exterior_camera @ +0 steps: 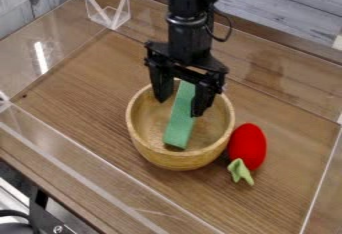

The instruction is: Remove the green block from the brown bowl and put it on the table

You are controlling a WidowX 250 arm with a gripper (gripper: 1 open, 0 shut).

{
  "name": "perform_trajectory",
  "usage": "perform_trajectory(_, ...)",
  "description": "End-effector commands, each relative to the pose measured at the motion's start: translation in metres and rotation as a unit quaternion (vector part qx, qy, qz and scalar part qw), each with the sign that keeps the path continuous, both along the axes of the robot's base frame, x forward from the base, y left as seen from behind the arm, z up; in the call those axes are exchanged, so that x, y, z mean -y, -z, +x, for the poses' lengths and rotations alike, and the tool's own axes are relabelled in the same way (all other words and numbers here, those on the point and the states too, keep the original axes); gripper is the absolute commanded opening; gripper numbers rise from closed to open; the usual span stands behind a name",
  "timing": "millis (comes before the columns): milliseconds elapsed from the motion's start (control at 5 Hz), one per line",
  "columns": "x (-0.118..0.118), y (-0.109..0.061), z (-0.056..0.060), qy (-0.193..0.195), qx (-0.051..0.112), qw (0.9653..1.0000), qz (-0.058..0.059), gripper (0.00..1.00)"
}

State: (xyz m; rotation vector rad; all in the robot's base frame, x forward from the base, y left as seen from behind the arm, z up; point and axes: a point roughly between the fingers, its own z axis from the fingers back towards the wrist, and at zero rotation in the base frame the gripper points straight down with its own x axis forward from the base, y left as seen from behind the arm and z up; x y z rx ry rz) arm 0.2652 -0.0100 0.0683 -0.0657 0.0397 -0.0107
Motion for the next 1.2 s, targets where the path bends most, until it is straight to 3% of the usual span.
perform_trajectory(0, 0.002, -0.005, 0.01, 0.001, 0.021, 0.9998, -0.002, 1.0)
perform_trajectory(200, 0.002, -0.002, 0.01, 0.003, 0.018, 0.9998, -0.002, 1.0)
perform_trajectory(600, -0.016, -0.015, 0.009, -0.015, 0.016, 0.9997, -0.006, 1.0)
perform_trajectory(800, -0.011, -0.003, 0.006, 0.038, 0.012, 0.9992, -0.009, 1.0)
perform_trajectory(1000, -0.006, 0.011, 0.002, 0.091, 0.009, 0.9958, -0.012, 1.0)
